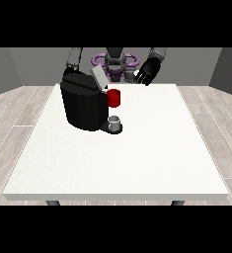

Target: Insert the coffee pod into the coffee machine and close the lid

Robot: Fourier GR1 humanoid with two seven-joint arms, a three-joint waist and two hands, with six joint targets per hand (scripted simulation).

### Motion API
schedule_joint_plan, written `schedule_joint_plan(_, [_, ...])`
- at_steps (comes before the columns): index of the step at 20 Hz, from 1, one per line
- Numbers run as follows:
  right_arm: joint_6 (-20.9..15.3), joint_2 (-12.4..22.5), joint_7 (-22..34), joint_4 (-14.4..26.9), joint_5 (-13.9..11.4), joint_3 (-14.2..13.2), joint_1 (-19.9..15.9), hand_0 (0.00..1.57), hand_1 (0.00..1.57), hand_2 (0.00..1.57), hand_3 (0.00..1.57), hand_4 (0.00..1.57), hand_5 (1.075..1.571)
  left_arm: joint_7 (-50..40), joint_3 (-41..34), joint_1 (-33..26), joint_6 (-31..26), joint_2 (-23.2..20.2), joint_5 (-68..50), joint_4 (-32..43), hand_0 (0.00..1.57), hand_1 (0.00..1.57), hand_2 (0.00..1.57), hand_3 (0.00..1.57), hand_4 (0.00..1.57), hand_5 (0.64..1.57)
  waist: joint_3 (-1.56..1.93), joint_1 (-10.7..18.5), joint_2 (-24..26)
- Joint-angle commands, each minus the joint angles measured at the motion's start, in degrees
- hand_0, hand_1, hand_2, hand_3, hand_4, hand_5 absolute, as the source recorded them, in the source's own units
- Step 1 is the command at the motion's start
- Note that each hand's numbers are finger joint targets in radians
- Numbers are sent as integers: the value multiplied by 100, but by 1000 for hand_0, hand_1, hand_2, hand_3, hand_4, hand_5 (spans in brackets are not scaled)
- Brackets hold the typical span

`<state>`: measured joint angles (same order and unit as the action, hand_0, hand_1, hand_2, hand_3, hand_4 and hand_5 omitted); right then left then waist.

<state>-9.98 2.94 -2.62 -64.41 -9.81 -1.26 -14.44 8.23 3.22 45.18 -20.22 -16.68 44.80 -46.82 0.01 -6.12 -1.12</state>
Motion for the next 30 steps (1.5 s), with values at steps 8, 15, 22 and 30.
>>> schedule_joint_plan(8, [-111, -105, -257, -222, 0, 16, -307, 0, 0, 0, 0, 0, 1571, -578, -661, 1308, -543, -129, -327, 22, 956, 956, 1160, 1358, 517, 1571, 2, -460, -432])
schedule_joint_plan(15, [67, 42, 357, -804, -27, 122, -626, 0, 0, 0, 0, 37, 1571, -569, -1087, 1837, -436, -599, -422, 378, 1216, 1216, 1265, 1256, 470, 1571, -2, -972, -754])
schedule_joint_plan(22, [261, 242, 401, -1126, 142, -21, -862, 0, 0, 0, 0, 0, 1571, -236, -1151, 2055, -385, -1042, -309, 581, 1225, 1225, 1284, 1233, 478, 1571, -2, -1196, -1191])
schedule_joint_plan(30, [89, 266, 240, -897, 34, -115, -797, 0, 0, 0, 0, 0, 1571, -351, -1107, 2284, -459, -941, -270, 708, 1188, 1188, 1266, 1227, 471, 1571, 0, -1107, -1427])
